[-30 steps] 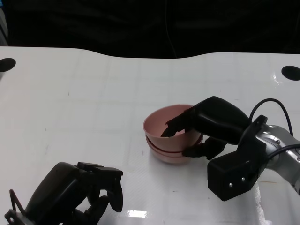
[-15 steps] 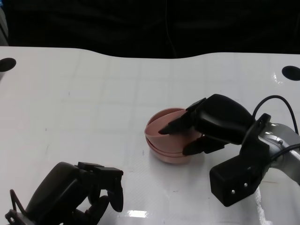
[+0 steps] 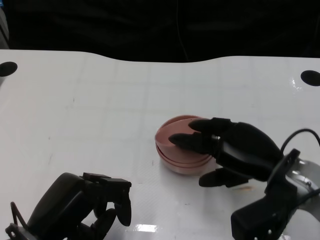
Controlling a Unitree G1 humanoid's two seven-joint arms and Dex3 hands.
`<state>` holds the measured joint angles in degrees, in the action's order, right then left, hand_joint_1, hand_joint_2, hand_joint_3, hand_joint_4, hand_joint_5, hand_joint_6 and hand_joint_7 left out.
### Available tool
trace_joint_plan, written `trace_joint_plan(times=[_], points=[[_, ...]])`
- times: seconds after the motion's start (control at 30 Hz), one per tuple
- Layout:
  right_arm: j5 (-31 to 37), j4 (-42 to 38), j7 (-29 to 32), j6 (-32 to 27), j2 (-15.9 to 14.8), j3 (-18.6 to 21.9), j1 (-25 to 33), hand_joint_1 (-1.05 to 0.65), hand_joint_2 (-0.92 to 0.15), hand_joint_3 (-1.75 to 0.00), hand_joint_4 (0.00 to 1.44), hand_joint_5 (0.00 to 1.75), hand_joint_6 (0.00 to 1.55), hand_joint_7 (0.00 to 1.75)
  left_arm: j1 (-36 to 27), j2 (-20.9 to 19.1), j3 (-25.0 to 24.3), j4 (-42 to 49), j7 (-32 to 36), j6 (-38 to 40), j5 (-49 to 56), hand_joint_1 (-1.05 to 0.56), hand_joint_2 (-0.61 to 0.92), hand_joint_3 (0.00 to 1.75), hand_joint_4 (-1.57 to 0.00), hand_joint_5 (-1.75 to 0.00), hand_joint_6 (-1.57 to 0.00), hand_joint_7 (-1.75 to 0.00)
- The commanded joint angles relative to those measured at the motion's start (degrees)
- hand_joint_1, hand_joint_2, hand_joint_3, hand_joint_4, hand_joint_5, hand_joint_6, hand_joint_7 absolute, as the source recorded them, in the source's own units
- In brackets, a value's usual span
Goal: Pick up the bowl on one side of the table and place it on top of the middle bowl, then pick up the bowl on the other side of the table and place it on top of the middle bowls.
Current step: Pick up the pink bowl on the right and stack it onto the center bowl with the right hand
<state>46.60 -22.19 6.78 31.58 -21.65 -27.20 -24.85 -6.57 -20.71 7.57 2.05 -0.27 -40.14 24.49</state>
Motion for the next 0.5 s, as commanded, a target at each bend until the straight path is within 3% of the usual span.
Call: trace_joint_plan(times=[0.03, 0.5], points=[[0.6, 1.3, 0.9, -0.6, -1.5, 0.7, 0.8, -0.67, -0.92, -0.27, 0.19, 0.0, 0.22, 0.0, -0.3, -0.7, -0.2, -0.5, -0.5, 0.5, 0.1, 0.02, 0.15, 1.61, -0.94, -1.65, -0.94, -1.37], [-0.1, 3.5, -0.2, -1.2, -3.0, 1.2, 4.4, -0.65, -0.92, -0.27, 0.16, 0.01, 0.15, 0.0, -0.3, -0.9, -0.2, -0.5, -0.7, 0.4, -0.2, 0.03, 0.14, 1.62, -0.94, -1.63, -0.94, -1.37]])
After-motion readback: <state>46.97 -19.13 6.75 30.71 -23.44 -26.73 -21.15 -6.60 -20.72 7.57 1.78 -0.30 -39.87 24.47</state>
